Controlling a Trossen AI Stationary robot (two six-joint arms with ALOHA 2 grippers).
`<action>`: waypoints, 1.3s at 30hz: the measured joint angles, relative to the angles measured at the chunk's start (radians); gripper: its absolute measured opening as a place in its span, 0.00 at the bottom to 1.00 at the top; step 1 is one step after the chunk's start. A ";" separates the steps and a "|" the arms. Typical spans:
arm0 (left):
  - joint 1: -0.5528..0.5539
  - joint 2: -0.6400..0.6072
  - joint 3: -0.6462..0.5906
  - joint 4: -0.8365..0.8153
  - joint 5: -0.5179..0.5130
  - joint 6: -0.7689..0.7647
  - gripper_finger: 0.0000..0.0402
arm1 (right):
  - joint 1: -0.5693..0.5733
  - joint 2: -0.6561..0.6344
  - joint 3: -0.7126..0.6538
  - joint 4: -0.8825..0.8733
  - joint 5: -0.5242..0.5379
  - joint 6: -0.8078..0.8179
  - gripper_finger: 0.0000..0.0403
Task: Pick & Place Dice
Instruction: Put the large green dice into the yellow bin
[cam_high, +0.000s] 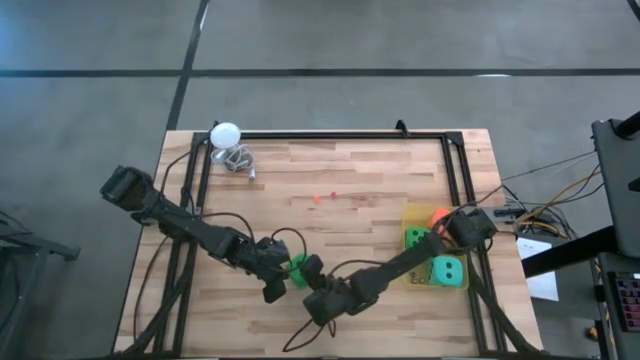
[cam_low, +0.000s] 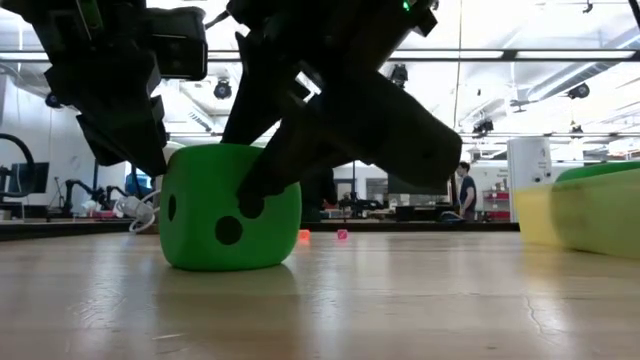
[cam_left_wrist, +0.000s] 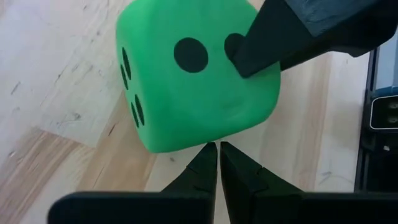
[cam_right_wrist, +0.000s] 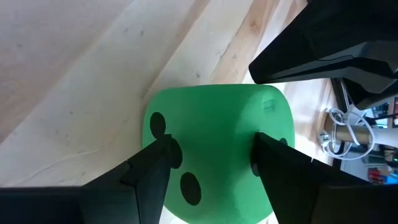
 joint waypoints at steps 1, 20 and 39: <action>0.000 0.000 0.000 0.000 0.000 0.001 0.06 | -0.002 0.007 0.005 -0.002 -0.003 0.001 0.54; -0.001 0.000 0.000 -0.005 0.030 0.000 0.06 | -0.023 0.049 0.031 -0.055 -0.033 0.088 0.12; -0.001 -0.001 0.000 -0.031 0.083 0.001 0.06 | -0.007 -0.051 0.020 -0.226 -0.038 0.275 0.08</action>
